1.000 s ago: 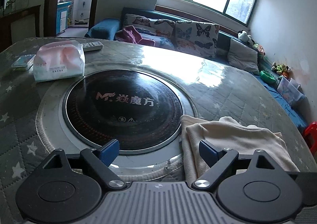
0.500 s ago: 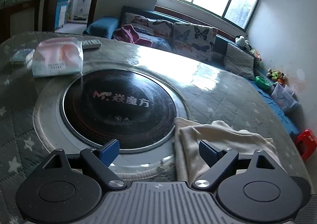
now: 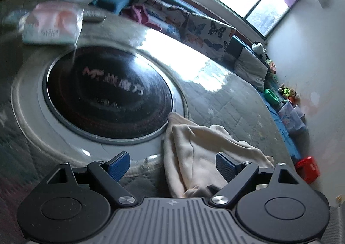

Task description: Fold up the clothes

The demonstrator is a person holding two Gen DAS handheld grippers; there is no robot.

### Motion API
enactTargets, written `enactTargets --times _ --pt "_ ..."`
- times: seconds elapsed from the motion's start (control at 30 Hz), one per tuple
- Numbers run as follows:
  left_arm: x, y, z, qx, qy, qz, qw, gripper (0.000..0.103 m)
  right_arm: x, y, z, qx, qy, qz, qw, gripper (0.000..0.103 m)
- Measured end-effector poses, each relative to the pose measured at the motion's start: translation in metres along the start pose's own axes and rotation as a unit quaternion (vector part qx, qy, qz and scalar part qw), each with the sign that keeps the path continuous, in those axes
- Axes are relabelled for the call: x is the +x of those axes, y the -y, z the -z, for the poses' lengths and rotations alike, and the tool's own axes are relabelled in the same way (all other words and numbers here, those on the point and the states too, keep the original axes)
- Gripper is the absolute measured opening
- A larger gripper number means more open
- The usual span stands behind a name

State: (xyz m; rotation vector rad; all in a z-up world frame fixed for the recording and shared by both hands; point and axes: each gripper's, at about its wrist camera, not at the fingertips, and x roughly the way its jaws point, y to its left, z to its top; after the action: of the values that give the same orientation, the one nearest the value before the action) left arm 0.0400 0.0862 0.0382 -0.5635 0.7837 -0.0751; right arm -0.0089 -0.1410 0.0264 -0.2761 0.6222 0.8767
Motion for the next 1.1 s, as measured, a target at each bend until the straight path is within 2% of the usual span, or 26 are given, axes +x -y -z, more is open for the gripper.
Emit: enactTargets --times 0.17,0.27,0.37,0.47,0.6,0.7,0.8,0.97,1.1 --pt "0.009 -0.014 0.001 -0.082 -0.026 0.042 0.9954 0.087 -0.017 0.01 -0.003 0.026 0.02 -0.006 0.999 0.009" --pt "0.018 -0.015 0.001 -0.111 -0.041 0.067 0.9908 0.083 -0.027 0.012 -0.004 0.028 0.027 -0.007 0.999 0.009" --pt "0.024 -0.017 0.001 -0.129 -0.05 0.081 0.987 0.074 -0.031 0.01 -0.002 0.027 0.028 -0.011 0.999 0.009" --pt "0.031 -0.02 0.004 -0.148 -0.067 0.098 0.9818 0.06 -0.031 0.008 0.0 0.025 0.027 -0.016 0.999 0.009" --pt "0.038 -0.023 0.009 -0.157 -0.079 0.107 0.9786 0.027 -0.031 0.007 0.004 0.027 0.028 -0.021 0.999 0.009" --pt "0.038 -0.026 0.008 -0.159 -0.077 0.108 0.9785 0.02 -0.032 0.008 0.009 0.034 0.026 -0.02 0.999 0.01" --pt "0.037 -0.025 0.008 -0.145 -0.075 0.1 0.9815 0.017 -0.038 0.012 0.015 0.041 0.027 -0.013 0.999 0.019" --pt "0.036 -0.021 0.01 -0.127 -0.074 0.089 0.9852 0.017 -0.064 0.033 0.033 0.069 0.027 0.033 0.997 0.018" --pt "0.035 -0.021 0.01 -0.12 -0.072 0.082 0.9867 0.017 -0.085 0.065 0.054 0.11 0.019 0.093 0.989 0.018"
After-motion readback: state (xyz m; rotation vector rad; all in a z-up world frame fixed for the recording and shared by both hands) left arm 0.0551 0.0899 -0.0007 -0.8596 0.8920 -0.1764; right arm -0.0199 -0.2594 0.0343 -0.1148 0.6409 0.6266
